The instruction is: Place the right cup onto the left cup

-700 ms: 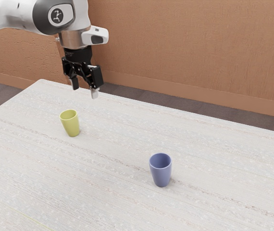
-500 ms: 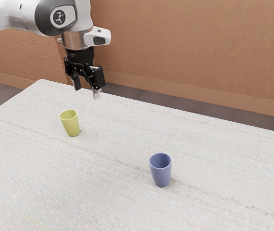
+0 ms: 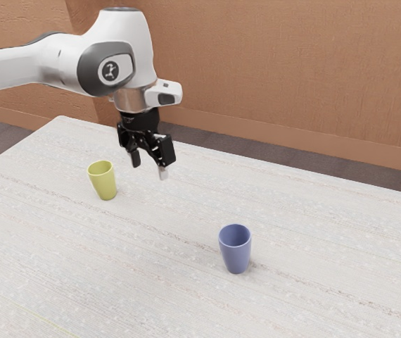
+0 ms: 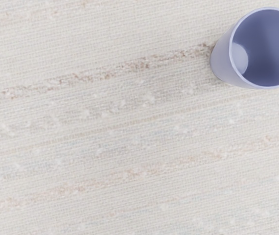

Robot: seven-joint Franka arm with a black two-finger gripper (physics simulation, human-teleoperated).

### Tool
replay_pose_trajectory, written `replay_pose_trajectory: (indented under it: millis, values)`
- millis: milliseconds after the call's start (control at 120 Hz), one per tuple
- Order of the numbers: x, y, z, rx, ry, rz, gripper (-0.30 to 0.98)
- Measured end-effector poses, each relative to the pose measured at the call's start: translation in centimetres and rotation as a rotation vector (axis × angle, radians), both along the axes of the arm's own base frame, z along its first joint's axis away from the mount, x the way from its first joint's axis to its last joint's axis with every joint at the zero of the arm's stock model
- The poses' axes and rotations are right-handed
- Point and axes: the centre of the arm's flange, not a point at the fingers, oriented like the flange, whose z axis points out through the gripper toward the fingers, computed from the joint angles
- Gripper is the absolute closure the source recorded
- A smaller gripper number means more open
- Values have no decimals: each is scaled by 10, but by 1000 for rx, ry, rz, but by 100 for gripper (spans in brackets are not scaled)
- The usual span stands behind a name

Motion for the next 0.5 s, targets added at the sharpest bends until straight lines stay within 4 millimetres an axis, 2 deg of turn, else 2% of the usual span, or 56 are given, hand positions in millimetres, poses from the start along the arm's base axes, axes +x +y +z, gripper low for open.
replay_pose_trajectory:
  millis: [242,500]
  values:
    - [2,-61,-33,-10,0,-69,0]
    - [8,-105,-72,-12,6,-103,0]
